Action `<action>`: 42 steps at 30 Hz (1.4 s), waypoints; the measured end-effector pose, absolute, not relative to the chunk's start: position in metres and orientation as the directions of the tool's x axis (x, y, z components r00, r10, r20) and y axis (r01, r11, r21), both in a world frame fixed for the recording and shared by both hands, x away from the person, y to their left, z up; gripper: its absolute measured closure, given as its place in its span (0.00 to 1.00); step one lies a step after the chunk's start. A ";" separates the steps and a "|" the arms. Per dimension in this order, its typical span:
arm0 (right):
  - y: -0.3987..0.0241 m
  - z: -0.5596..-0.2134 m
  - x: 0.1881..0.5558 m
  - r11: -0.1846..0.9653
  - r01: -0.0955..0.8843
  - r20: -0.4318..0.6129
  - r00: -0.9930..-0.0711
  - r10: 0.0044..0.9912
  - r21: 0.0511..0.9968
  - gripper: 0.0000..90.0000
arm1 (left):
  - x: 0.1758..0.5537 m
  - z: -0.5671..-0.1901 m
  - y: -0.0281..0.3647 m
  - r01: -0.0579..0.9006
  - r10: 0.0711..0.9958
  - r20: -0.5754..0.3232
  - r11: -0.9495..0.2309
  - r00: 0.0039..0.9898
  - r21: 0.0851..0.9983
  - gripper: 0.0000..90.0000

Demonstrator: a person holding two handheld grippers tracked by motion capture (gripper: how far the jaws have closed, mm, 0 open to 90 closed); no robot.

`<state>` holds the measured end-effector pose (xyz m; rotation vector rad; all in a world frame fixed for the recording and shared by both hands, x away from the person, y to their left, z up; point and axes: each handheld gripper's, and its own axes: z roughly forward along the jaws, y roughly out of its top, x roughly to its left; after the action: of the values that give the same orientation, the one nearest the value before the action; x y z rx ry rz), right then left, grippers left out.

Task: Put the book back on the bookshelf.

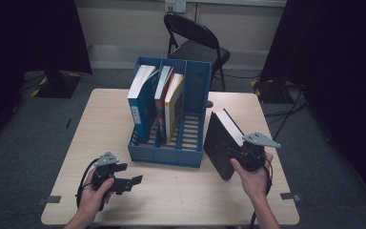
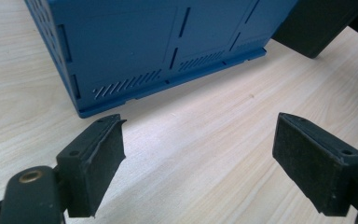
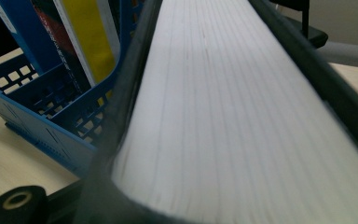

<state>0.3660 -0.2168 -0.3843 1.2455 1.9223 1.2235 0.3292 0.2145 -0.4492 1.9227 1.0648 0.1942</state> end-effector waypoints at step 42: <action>-0.194 -0.311 0.426 0.363 0.763 0.043 -0.454 0.890 0.535 0.56 | 0.330 -0.454 0.210 0.621 0.742 -0.279 -0.228 0.609 0.749 0.18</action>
<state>0.4262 -0.1943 -0.3111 1.4738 2.3720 0.7223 0.3304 0.2104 -0.4537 1.9376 1.0835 0.1693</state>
